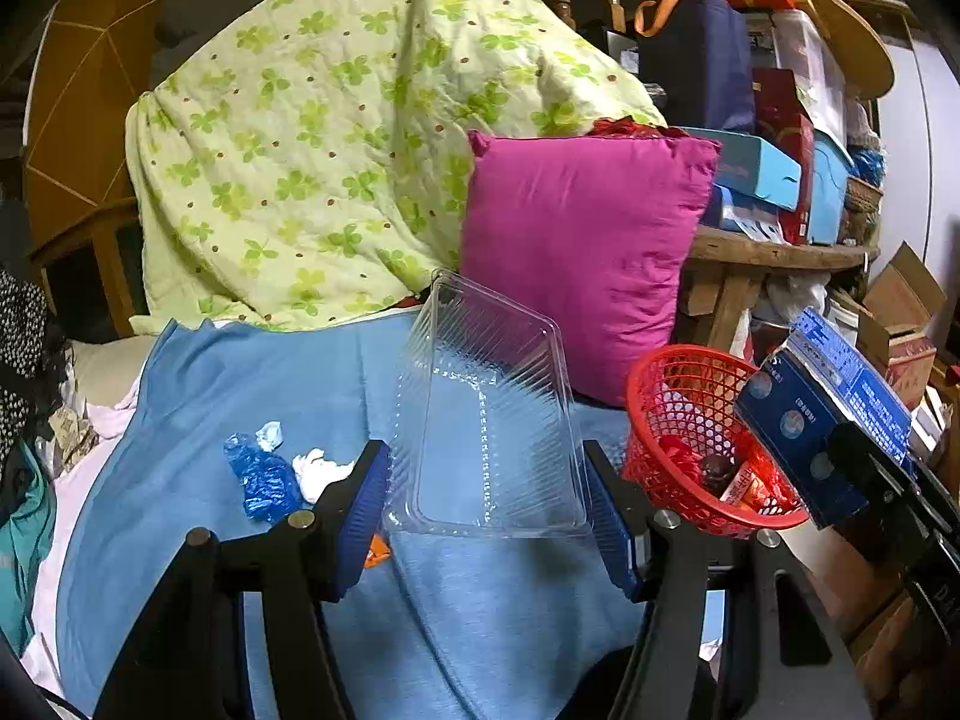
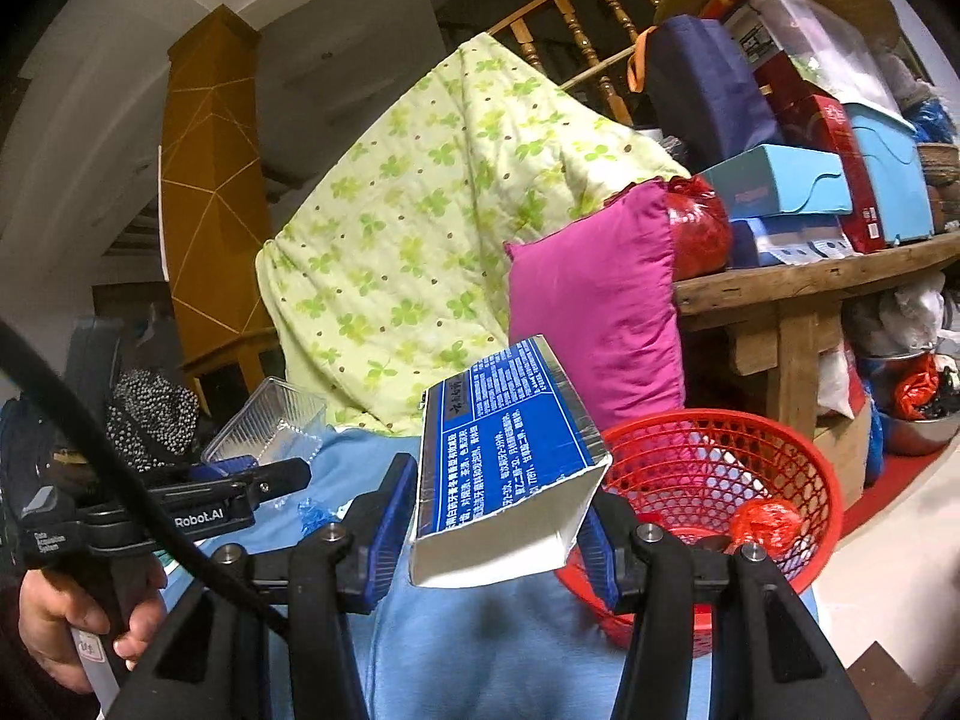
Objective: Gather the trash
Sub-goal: 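Lower the clear tray and blue carton into the red basket and release both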
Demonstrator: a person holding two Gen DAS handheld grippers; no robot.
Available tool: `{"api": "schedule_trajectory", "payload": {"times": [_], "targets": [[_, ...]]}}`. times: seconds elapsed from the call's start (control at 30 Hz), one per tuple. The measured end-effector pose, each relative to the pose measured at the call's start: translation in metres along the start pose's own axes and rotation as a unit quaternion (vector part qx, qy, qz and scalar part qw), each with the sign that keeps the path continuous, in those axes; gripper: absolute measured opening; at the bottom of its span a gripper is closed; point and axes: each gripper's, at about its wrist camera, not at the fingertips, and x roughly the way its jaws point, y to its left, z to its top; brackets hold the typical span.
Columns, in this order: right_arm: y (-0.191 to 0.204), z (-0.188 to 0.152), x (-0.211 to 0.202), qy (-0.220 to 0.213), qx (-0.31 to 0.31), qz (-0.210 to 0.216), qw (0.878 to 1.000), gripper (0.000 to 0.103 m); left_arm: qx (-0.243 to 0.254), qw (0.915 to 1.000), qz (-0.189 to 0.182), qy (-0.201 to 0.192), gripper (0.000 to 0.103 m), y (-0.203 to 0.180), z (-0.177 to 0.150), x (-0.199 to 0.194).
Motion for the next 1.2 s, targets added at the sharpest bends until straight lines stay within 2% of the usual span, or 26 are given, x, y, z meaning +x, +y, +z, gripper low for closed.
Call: {"api": "schedule_trajectory", "payload": {"times": [0.7, 1.2], "targets": [[-0.049, 0.005, -0.021, -0.011, 0.033, -0.035, 0.999, 0.053, 0.043, 0.9989, -0.019, -0.001, 0.065, -0.055, 0.010, 0.008], [-0.085, 0.003, -0.030, -0.012, 0.062, -0.061, 0.996, 0.053, 0.063, 0.9971, -0.039, 0.017, 0.065, -0.088, 0.011, 0.026]]}}
